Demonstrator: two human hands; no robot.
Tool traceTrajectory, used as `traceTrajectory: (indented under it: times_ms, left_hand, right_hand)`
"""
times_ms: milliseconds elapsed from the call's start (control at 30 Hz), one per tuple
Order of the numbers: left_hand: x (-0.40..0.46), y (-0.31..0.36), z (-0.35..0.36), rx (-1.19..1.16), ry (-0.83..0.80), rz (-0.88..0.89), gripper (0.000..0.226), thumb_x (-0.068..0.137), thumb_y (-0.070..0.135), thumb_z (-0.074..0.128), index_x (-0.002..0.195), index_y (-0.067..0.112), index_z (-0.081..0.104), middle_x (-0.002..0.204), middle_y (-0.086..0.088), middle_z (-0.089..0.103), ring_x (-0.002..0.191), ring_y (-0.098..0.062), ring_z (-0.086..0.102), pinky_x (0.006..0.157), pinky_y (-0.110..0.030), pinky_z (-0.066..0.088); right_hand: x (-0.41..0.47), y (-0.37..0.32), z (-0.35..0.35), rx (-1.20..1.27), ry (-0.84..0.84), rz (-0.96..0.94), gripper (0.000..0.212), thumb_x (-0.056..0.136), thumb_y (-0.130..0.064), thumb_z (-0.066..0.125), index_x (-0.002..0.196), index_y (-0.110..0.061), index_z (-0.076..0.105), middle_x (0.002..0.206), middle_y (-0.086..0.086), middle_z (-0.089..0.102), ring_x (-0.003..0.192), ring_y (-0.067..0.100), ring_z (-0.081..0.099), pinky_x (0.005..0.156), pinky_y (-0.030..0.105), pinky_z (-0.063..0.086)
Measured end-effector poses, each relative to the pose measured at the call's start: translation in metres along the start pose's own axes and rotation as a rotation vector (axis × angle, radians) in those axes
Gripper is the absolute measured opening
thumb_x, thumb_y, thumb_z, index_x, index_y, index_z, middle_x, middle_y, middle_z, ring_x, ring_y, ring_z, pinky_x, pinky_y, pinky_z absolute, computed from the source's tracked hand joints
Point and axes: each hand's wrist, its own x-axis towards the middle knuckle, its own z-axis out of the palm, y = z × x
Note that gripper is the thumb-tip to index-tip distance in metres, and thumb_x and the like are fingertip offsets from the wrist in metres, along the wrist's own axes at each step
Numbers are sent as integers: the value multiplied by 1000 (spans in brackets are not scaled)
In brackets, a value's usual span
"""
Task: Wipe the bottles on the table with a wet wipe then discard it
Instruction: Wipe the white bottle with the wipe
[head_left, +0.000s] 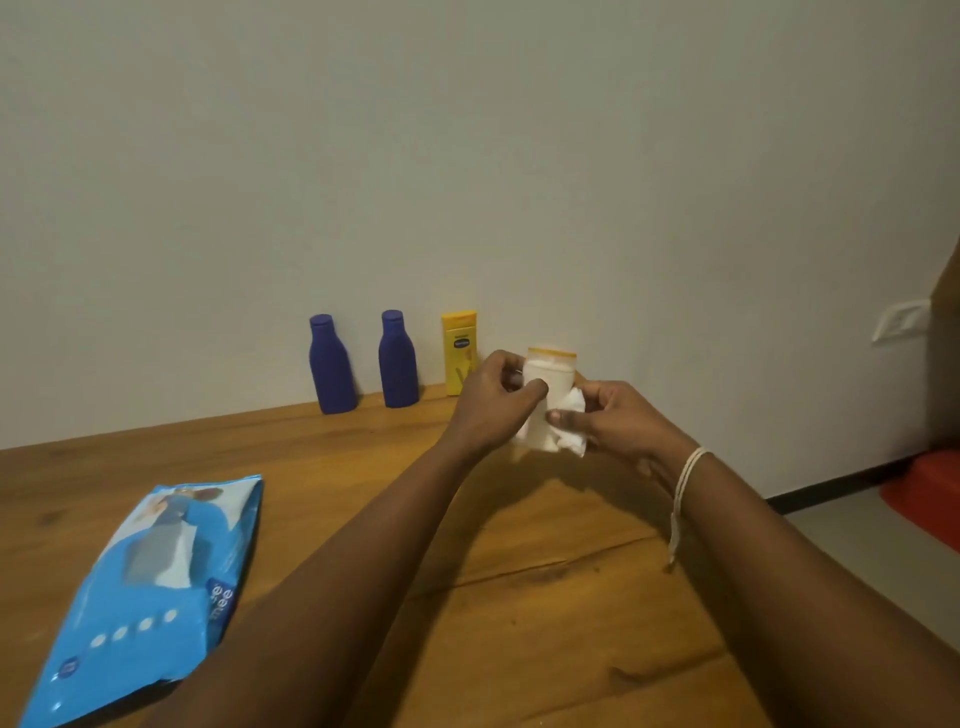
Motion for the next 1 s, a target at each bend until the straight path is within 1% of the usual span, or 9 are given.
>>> traceTrajectory:
  times_ms: [133, 300, 400, 500, 600, 700, 833, 900, 1000]
  left_hand:
    - [35, -25, 17, 59, 11, -12, 39, 96, 11, 67, 134, 9, 63, 124, -8, 71, 98, -13, 64, 67, -11, 46]
    - [67, -50, 34, -143, 119, -144, 59, 96, -2, 62, 148, 24, 49, 136, -7, 61, 95, -12, 60, 48, -10, 49]
    - [77, -60, 43, -180, 179, -195, 66, 95, -2, 62, 148, 35, 45, 140, -2, 56, 106, -15, 56, 64, -19, 56]
    - [86, -67, 48, -119, 147, -186, 71, 95, -2, 62, 150, 37, 40, 141, -1, 55, 113, -17, 54, 86, -32, 59]
    - [95, -71, 50, -39, 89, -167, 77, 95, -3, 60, 154, 36, 33, 140, -1, 55, 116, -17, 54, 93, -35, 56]
    - [99, -76, 56, 113, 23, -152, 82, 94, -1, 58, 159, 32, 22, 133, -6, 58, 110, -23, 60, 95, -44, 58]
    - [98, -76, 60, 225, -32, -189, 97, 96, -2, 56, 163, 30, -7, 136, -13, 55, 108, -27, 62, 87, -36, 57]
    - [97, -75, 61, 223, -52, -197, 98, 96, -5, 55, 162, 27, -10, 149, -14, 48, 121, -30, 58, 97, -39, 56]
    - [93, -74, 62, 252, -100, -193, 99, 96, -6, 55, 162, 20, -14, 166, -11, 29, 146, -32, 39, 118, -44, 40]
  right_hand:
    - [58, 9, -14, -191, 110, -37, 29, 87, -10, 75, 115, -10, 70, 104, 8, 76, 89, 22, 73, 81, 37, 61]
    - [112, 21, 3, -175, 164, -39, 36, 90, -10, 72, 124, -11, 64, 106, 5, 70, 89, 19, 68, 54, 20, 54]
    - [133, 29, 10, -111, 196, -24, 36, 92, -8, 69, 127, -12, 62, 110, 6, 69, 92, 24, 67, 53, 21, 56]
    - [148, 38, 11, -80, 204, -19, 36, 94, -10, 67, 129, -14, 62, 113, 6, 70, 97, 28, 68, 72, 37, 63]
    - [158, 46, 10, -32, 219, -5, 34, 94, -8, 65, 127, -13, 63, 113, 9, 71, 100, 33, 68, 84, 50, 61]
    - [164, 50, 10, -21, 209, -4, 27, 93, -3, 62, 118, -11, 67, 106, 14, 72, 98, 36, 70, 83, 51, 61]
    - [169, 51, 9, -56, 199, -24, 23, 94, -5, 61, 115, -12, 68, 105, 12, 73, 97, 32, 70, 89, 49, 59]
    - [172, 52, 9, -81, 204, -38, 22, 94, -7, 62, 113, -14, 69, 104, 9, 74, 96, 28, 70, 90, 48, 59]
    - [173, 54, 9, -109, 212, -48, 20, 93, -7, 62, 110, -16, 69, 100, 7, 74, 92, 25, 71, 88, 45, 60]
